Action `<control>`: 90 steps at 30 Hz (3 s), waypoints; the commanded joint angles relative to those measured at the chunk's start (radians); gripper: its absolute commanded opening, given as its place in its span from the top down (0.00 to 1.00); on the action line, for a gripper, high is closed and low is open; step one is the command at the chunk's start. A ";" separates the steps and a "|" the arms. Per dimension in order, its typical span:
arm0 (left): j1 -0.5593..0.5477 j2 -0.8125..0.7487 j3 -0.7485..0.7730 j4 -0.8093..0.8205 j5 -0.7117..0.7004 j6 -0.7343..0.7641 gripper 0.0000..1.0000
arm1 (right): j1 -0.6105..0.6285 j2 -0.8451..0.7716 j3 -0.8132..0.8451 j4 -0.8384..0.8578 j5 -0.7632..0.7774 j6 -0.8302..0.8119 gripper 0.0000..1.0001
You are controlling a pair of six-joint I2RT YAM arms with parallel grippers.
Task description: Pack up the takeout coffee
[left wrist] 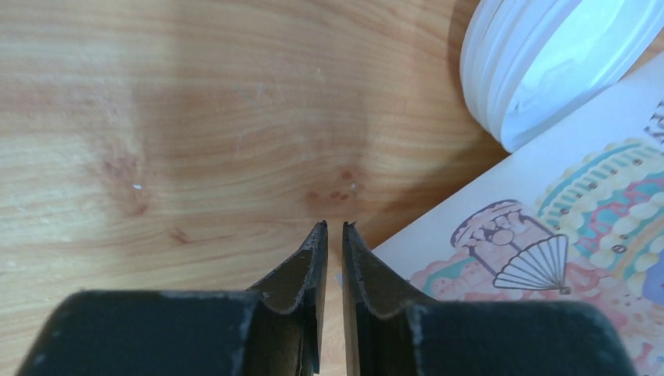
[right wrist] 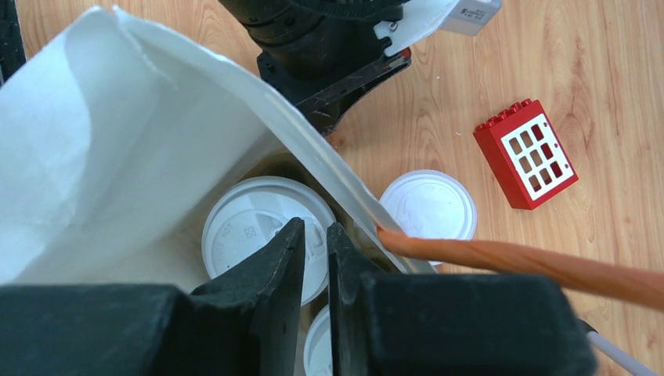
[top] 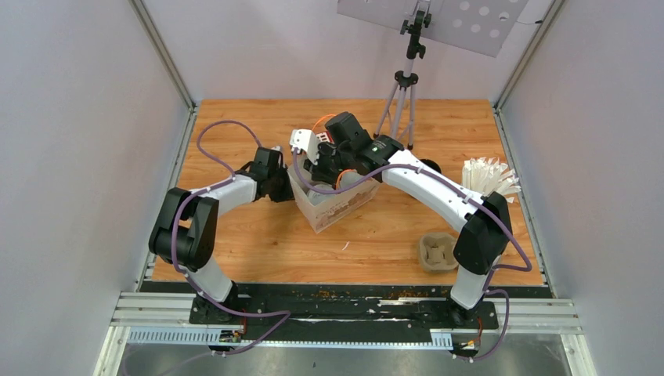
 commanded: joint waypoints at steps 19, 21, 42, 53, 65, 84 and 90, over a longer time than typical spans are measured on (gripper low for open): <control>-0.069 -0.184 -0.173 0.005 0.021 -0.042 0.81 | -0.009 -0.145 -0.050 -0.049 -0.019 0.047 0.72; -0.069 -0.201 -0.169 -0.018 0.007 -0.027 0.81 | -0.010 -0.155 -0.048 -0.044 -0.015 0.058 0.72; -0.067 -0.505 0.161 -0.388 -0.227 0.093 0.68 | -0.019 -0.232 0.122 0.001 0.168 0.220 0.50; -0.067 -0.609 0.376 -0.532 -0.213 0.152 0.51 | -0.019 -0.357 0.098 0.116 0.454 0.291 0.48; -0.067 -0.723 0.459 -0.670 -0.173 0.186 0.00 | -0.110 -0.442 0.063 -0.144 1.025 0.493 0.42; -0.067 -0.805 0.319 -0.684 -0.052 0.148 0.00 | -0.581 -0.663 -0.348 -0.500 1.005 1.074 0.47; -0.067 -0.811 0.294 -0.668 -0.054 0.134 0.00 | -0.613 -0.691 -0.408 -0.473 0.998 1.072 0.47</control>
